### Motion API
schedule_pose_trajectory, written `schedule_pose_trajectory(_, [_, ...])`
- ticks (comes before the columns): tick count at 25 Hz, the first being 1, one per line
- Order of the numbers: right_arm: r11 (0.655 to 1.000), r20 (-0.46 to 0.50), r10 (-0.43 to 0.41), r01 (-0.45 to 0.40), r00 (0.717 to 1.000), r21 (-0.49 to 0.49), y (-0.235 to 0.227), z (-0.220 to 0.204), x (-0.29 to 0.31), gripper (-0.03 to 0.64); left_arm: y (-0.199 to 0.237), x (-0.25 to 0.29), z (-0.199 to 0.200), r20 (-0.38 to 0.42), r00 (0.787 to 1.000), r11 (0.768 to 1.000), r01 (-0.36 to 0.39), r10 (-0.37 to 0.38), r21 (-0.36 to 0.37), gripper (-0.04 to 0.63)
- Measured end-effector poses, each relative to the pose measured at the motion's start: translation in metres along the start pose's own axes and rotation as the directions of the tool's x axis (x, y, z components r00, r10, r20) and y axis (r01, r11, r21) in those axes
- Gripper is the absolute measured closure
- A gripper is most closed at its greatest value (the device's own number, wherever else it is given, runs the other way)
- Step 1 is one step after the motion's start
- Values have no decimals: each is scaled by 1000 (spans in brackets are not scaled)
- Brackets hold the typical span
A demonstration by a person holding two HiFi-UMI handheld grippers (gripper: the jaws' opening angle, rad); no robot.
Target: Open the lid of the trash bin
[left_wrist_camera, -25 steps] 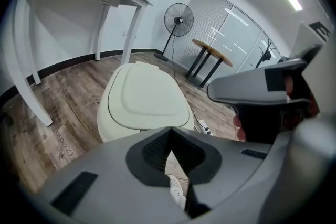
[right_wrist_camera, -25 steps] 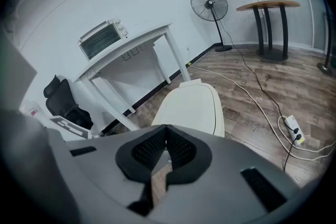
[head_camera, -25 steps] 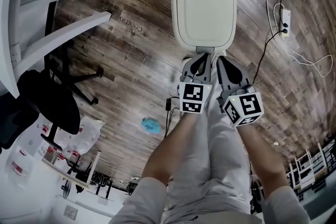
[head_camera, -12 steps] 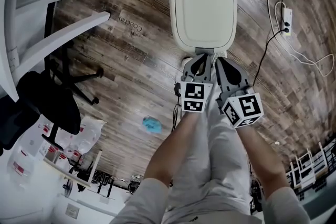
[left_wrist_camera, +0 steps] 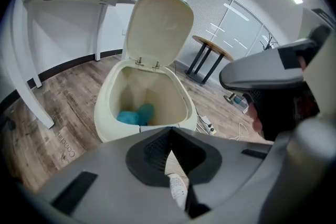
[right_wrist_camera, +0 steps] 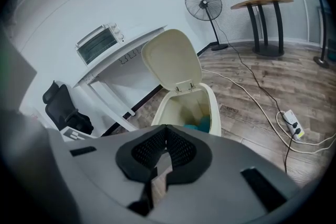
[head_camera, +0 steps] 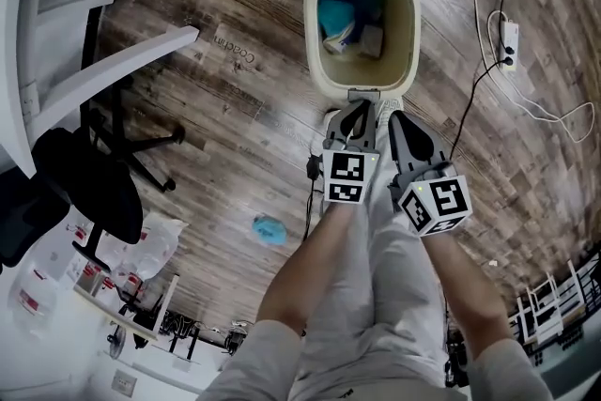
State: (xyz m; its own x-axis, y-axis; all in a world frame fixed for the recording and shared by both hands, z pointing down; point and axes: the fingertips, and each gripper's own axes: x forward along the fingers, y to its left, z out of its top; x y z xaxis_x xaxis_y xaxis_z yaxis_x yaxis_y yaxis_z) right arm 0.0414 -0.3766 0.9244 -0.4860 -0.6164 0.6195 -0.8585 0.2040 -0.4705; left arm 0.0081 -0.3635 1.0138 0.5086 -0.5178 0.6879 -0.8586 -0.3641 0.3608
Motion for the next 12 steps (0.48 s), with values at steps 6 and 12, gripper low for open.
schedule_pose_trajectory(6, [1000,36,-16,17,999,-21,13,32,-32,600,-2,-39,49,85,996,997,21,-27,75,594])
schedule_pose_trajectory(12, [996,154,-42,54,987,-73,38,119,-106,600,-22,-142,155,240,969,986,12,-53,167,594])
